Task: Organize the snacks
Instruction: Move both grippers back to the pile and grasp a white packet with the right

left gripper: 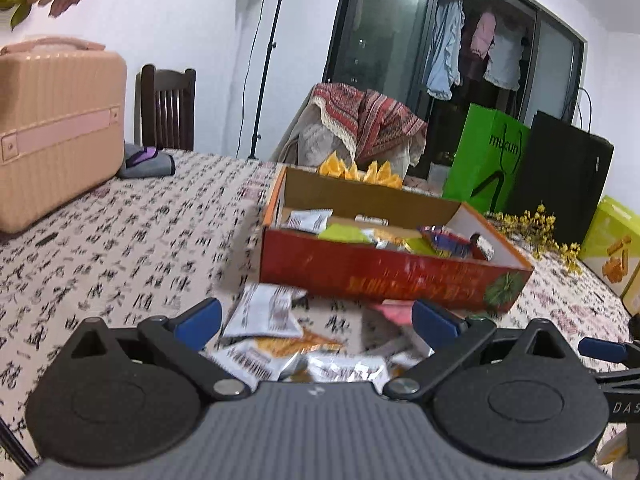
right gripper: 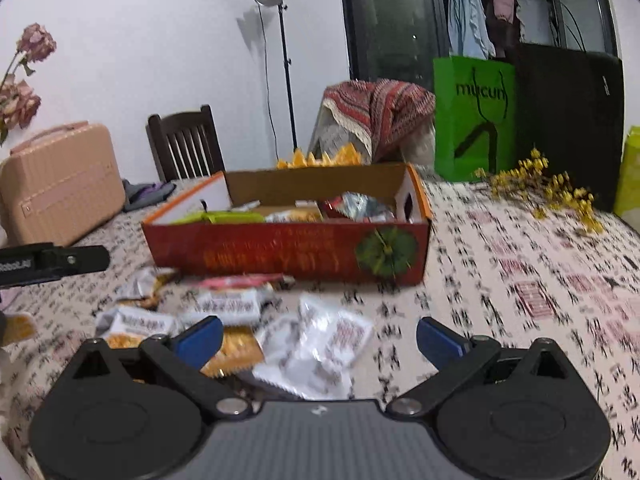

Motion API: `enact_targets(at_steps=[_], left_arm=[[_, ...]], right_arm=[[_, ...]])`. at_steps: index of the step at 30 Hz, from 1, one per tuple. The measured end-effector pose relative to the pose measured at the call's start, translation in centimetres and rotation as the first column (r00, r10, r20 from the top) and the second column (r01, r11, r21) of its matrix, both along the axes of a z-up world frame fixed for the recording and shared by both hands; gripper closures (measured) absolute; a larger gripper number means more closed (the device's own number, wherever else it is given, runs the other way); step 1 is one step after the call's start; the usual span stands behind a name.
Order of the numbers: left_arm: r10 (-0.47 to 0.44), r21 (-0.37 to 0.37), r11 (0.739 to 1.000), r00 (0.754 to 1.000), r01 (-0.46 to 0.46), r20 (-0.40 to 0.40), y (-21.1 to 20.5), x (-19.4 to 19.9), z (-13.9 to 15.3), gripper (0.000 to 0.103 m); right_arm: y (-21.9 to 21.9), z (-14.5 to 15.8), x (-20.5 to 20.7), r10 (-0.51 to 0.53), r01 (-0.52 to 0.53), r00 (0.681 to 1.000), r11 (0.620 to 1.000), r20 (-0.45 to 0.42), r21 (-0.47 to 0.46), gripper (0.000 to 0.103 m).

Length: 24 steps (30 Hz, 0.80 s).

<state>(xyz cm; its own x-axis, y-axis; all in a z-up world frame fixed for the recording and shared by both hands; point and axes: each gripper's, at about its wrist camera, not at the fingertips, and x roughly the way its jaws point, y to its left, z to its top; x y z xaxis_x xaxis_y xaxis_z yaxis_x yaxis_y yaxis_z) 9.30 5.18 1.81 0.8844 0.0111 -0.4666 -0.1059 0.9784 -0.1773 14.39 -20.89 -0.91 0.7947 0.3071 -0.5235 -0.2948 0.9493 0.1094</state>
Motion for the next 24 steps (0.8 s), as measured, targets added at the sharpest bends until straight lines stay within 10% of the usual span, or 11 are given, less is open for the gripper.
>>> enact_targets(at_steps=[12, 24], left_arm=[[0.009, -0.004, 1.0, 0.999, -0.009, -0.046, 0.9, -1.0, -1.4, 0.0], [0.032, -0.001, 0.999, 0.997, -0.033, -0.076, 1.7, -0.9, -1.9, 0.0]], right_arm=[[-0.1, -1.7, 1.6, -0.026, 0.025, 0.996, 1.0, -0.084, -0.011, 0.002], [0.1, -3.2, 4.5, -0.018, 0.034, 0.984, 0.996, -0.18, 0.088, 0.05]])
